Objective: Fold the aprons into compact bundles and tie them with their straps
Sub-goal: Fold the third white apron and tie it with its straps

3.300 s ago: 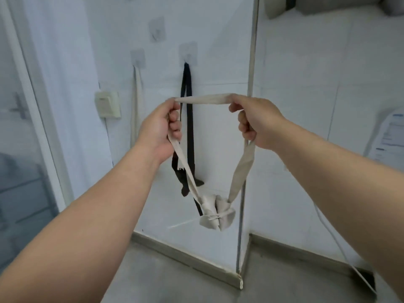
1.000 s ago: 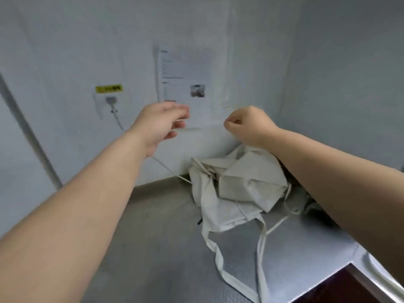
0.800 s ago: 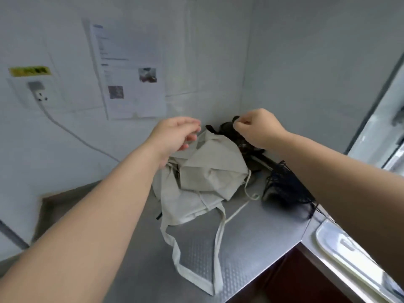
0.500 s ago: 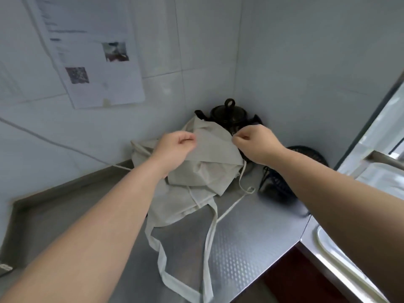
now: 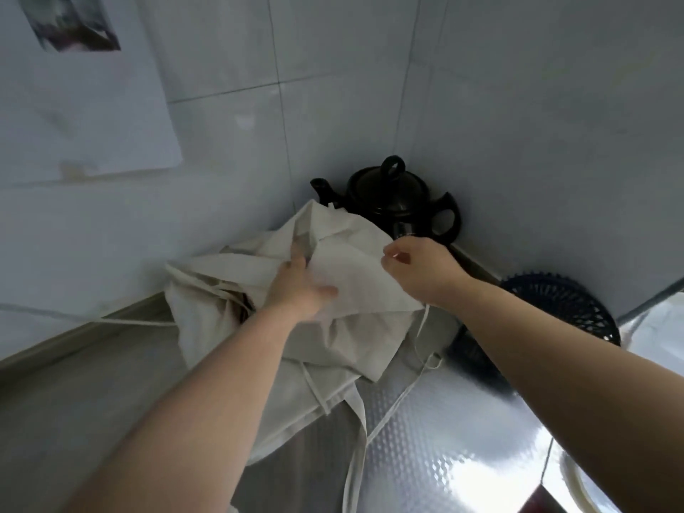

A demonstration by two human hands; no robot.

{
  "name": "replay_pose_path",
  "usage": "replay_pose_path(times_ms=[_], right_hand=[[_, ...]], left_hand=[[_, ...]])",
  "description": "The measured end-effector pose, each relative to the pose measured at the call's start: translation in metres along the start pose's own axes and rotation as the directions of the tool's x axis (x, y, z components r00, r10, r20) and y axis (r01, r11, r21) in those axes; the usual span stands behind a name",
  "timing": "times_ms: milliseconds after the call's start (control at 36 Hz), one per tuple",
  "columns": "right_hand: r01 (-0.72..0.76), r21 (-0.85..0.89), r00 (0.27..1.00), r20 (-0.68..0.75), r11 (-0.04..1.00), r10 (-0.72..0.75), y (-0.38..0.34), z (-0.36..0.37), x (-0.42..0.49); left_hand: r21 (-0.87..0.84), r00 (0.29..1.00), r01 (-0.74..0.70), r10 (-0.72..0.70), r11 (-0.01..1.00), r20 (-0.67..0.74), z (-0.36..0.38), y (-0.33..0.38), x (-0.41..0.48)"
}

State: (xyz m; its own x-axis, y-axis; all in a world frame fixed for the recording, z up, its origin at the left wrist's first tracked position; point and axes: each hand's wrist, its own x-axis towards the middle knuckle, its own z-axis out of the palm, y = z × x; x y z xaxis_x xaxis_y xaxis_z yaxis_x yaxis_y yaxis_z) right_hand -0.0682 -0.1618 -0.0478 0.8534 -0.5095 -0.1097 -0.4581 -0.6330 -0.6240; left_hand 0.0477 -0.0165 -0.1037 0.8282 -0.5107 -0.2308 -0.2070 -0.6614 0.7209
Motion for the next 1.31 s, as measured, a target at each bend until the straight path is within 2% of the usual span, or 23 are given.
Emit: replay_pose_path(times_ms=[83, 139, 222, 306, 333, 389, 444, 500, 556, 639, 722, 778, 833, 917, 972, 1028, 1194, 1306], right_hand=[[-0.004, -0.051, 0.997, 0.073, 0.999, 0.008, 0.008, 0.008, 0.003], [-0.002, -0.030, 0.999, 0.035, 1.000, 0.003, 0.012, 0.006, 0.005], [0.006, 0.106, 1.000, -0.011, 0.994, -0.005, 0.005, 0.003, 0.004], [-0.041, 0.297, 0.993, 0.114, 0.954, 0.007, -0.005, 0.005, -0.004], [-0.088, 0.347, 0.982, 0.186, 0.934, 0.024, -0.006, 0.009, -0.007], [-0.153, 0.319, 0.941, 0.337, 0.935, 0.038, -0.008, 0.022, -0.022], [-0.103, 0.226, 0.903, 0.430, 0.969, -0.004, -0.005, 0.039, -0.044], [0.004, 0.204, 0.913, 0.399, 0.979, -0.087, -0.003, 0.048, -0.068], [0.091, 0.232, 0.912, 0.370, 0.969, -0.174, 0.001, 0.047, -0.097], [0.120, 0.224, 0.887, 0.413, 0.967, -0.205, 0.013, 0.040, -0.132], [0.117, 0.172, 0.897, 0.405, 0.978, -0.178, 0.028, 0.041, -0.160], [0.124, 0.145, 0.904, 0.391, 0.982, -0.172, 0.035, 0.040, -0.176], [0.159, 0.064, 0.865, 0.472, 0.985, -0.170, 0.039, 0.039, -0.193], [0.294, -0.162, 0.773, 0.620, 0.942, -0.135, 0.047, 0.042, -0.226], [0.369, -0.260, 0.764, 0.632, 0.892, -0.132, 0.053, 0.049, -0.239], [0.380, -0.327, 0.783, 0.612, 0.865, -0.113, 0.061, 0.054, -0.247], [0.276, -0.277, 0.769, 0.638, 0.920, -0.039, 0.079, 0.064, -0.254], [0.094, -0.151, 0.773, 0.634, 0.984, 0.024, 0.078, 0.083, -0.251]], left_hand=[[-0.032, 0.993, -0.058, 0.061, 0.998, 0.100, 0.015, -0.003, -0.004], [-0.115, 0.979, -0.123, 0.140, 0.986, 0.145, 0.017, 0.003, -0.013], [-0.043, 0.963, -0.170, 0.175, 0.984, 0.206, 0.011, 0.005, -0.032], [0.019, 0.950, -0.173, 0.162, 0.985, 0.268, -0.001, 0.003, -0.060], [0.031, 0.947, -0.166, 0.150, 0.986, 0.284, -0.005, 0.004, -0.069], [0.026, 0.943, -0.100, 0.087, 0.995, 0.321, -0.013, 0.006, -0.093], [-0.056, 0.941, 0.003, 0.016, 0.998, 0.337, -0.015, 0.006, -0.126], [-0.221, 0.938, 0.120, -0.038, 0.968, 0.344, -0.011, 0.002, -0.156], [-0.340, 0.958, 0.226, -0.145, 0.913, 0.247, 0.000, -0.011, -0.185], [-0.385, 0.957, 0.263, -0.289, 0.885, -0.011, 0.017, -0.033, -0.218], [-0.348, 0.929, 0.242, -0.319, 0.906, -0.185, 0.032, -0.054, -0.249], [-0.330, 0.919, 0.226, -0.313, 0.916, -0.241, 0.040, -0.059, -0.266], [-0.328, 0.923, 0.202, -0.291, 0.923, -0.252, 0.048, -0.059, -0.277], [-0.337, 0.929, 0.175, -0.269, 0.925, -0.253, 0.065, -0.062, -0.291], [-0.331, 0.933, 0.182, -0.269, 0.926, -0.240, 0.074, -0.063, -0.296], [-0.316, 0.938, 0.197, -0.273, 0.928, -0.215, 0.083, -0.066, -0.299], [-0.234, 0.933, 0.248, -0.297, 0.940, -0.201, 0.089, -0.085, -0.308], [-0.232, 0.922, 0.289, -0.335, 0.929, -0.193, 0.084, -0.110, -0.304]])
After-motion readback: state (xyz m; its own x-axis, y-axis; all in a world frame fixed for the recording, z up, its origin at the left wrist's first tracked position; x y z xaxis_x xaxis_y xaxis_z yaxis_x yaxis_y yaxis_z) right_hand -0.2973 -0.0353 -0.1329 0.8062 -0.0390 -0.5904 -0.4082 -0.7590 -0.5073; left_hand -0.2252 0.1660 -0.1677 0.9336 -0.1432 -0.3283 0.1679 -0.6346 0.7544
